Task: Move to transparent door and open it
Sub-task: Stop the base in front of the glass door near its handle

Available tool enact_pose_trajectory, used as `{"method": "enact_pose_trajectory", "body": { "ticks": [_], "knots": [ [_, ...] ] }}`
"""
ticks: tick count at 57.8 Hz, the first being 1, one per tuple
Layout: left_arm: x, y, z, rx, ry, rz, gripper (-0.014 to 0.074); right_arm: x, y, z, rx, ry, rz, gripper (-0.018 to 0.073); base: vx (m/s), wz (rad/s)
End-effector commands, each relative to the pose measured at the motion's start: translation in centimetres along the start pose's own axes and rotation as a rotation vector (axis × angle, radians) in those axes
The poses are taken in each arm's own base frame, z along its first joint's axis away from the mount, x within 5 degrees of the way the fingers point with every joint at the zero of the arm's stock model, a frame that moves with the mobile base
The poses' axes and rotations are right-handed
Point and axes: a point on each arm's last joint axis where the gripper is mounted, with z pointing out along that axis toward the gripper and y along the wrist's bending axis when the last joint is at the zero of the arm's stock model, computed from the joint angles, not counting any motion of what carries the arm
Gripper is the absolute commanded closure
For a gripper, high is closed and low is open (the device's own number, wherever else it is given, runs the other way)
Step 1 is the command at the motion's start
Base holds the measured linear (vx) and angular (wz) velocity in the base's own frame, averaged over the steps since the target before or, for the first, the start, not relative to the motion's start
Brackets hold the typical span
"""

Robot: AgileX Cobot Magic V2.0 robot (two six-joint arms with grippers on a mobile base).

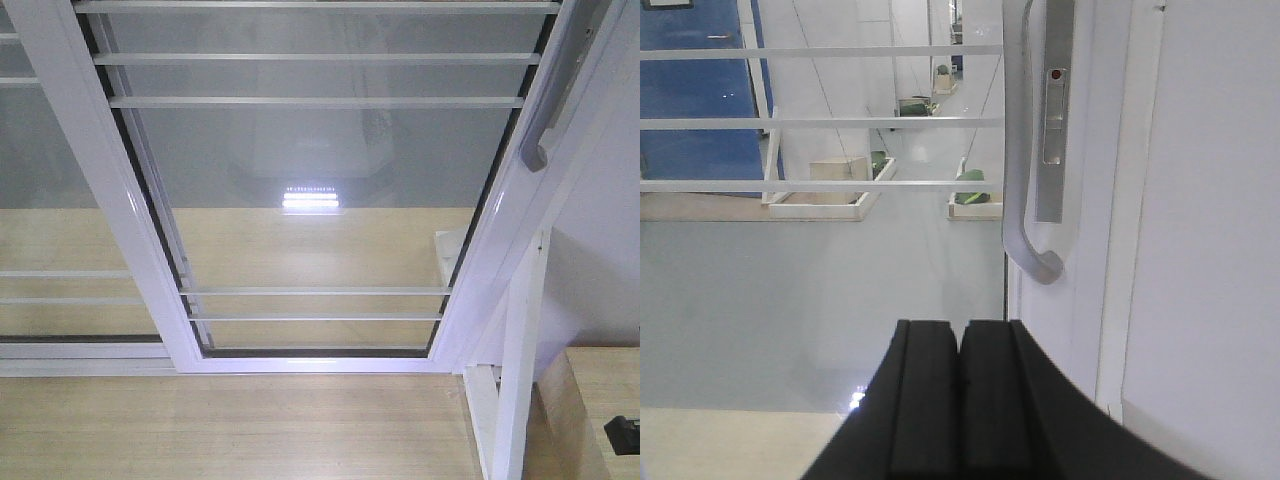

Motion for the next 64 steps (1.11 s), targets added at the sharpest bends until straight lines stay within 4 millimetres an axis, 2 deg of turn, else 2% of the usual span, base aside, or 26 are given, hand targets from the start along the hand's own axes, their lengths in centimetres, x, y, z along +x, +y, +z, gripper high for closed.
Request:
{"method": "enact_pose_trajectory", "body": {
  "ticks": [1, 18, 36, 43, 48, 53, 59, 64],
  "knots": [
    [0.3, 0.0, 0.3, 0.002, -0.035, -0.01, 0.0593, -0.3, 0.0, 0.1, 0.002, -0.057, -0.008, 0.0559, 0.0, 0.0],
    [-0.2, 0.0, 0.3, 0.003, -0.089, -0.01, 0.0593, -0.3, 0.0, 0.1, 0.002, -0.063, -0.02, 0.0559, 0.0, 0.0],
    [-2.6, 0.0, -0.3, 0.002, -0.358, -0.001, 0.0593, -0.3, 0.0, 0.1, 0.003, -0.064, -0.031, 0.0559, 0.0, 0.0],
    [-3.2, 0.0, -0.5, 0.018, -0.42, -0.075, 0.0593, -0.8, 0.0, 0.1, 0.004, -0.087, -0.089, 0.0559, 0.0, 0.0],
    [-3.5, 0.0, -0.6, 0.042, -0.425, -0.184, 0.0593, -2.4, 0.1, -0.1, 0.004, -0.143, -0.084, 0.0559, 0.0, 0.0],
    [-4.1, -0.1, -0.7, 0.049, -0.392, -0.209, 0.0593, -4.6, 0.1, -0.6, 0.007, -0.189, -0.088, 0.0559, 0.0, 0.0],
    [-6.4, -0.4, -1.2, 0.045, -0.342, -0.167, 0.0593, -8.0, 0.0, -1.4, 0.025, -0.19, -0.139, 0.0559, 0.0, 0.0],
    [-9.4, -0.6, -1.5, 0.031, -0.33, -0.073, 0.0593, -10.8, -0.1, -1.3, 0.039, -0.114, -0.133, 0.0559, 0.0, 0.0]
  ]
}}
